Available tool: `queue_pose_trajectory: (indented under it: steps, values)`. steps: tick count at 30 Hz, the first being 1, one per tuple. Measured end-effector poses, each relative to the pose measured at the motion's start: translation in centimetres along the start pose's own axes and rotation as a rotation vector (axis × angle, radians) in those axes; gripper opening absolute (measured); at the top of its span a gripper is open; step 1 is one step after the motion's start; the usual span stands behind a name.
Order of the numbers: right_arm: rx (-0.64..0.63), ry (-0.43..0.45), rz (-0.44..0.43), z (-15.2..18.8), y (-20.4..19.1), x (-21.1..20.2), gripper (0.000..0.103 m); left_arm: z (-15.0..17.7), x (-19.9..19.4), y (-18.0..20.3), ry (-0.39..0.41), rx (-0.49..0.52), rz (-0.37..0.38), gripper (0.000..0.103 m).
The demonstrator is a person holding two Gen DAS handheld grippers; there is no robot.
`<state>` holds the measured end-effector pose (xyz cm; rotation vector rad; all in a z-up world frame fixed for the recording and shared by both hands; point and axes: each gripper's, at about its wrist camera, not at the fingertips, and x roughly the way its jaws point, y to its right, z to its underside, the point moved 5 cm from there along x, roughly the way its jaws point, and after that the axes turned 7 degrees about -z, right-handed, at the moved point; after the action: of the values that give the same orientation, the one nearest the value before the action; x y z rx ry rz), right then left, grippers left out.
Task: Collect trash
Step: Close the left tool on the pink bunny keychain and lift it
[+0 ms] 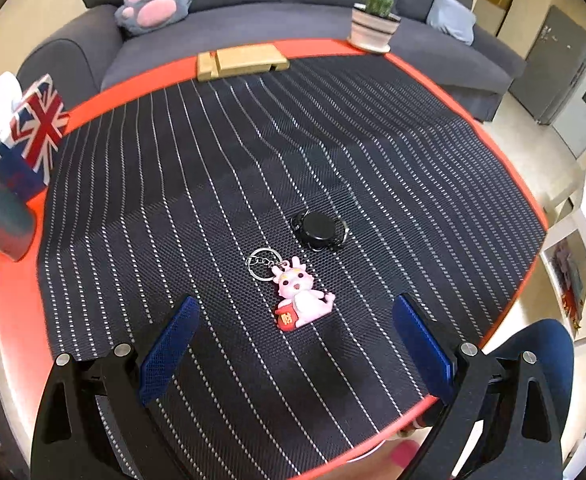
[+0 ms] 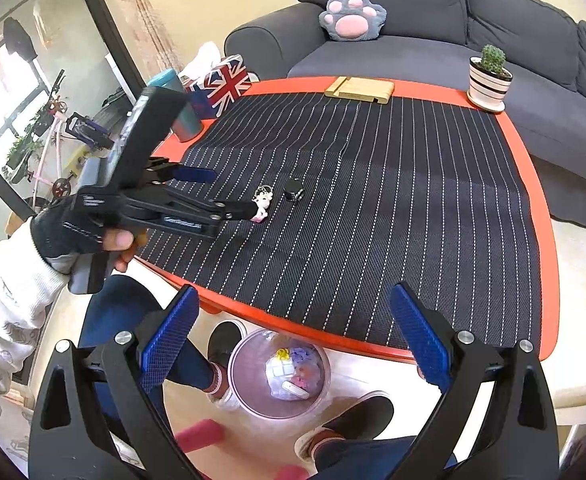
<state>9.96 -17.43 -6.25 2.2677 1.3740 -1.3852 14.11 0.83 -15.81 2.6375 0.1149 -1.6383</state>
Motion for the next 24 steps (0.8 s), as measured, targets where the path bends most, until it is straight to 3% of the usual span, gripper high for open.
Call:
queue_pose_trajectory:
  steps: [6, 15, 19, 21, 24]
  values:
    - [0.010, -0.001, -0.007, 0.1, 0.2, 0.2, 0.095, 0.2, 1.8, 0.4, -0.004, 0.002, -0.021, 0.092]
    - [0.017, -0.004, -0.011, 0.2, 0.4, 0.5, 0.095, 0.7, 2.7, 0.4, -0.012, 0.000, -0.022, 0.057]
    - [0.017, -0.003, -0.013, 0.2, 0.4, 0.6, 0.095, 1.0, 2.7, 0.5, -0.008, 0.007, -0.021, 0.050]
    - [0.017, -0.003, -0.017, 0.1, 0.4, 0.7, 0.095, 1.1, 2.6, 0.5, -0.005, 0.004, -0.013, 0.036]
    - [0.014, -0.006, -0.019, -0.1, 0.3, 0.9, 0.095, 1.0, 2.6, 0.5, -0.005, 0.012, -0.010, 0.036]
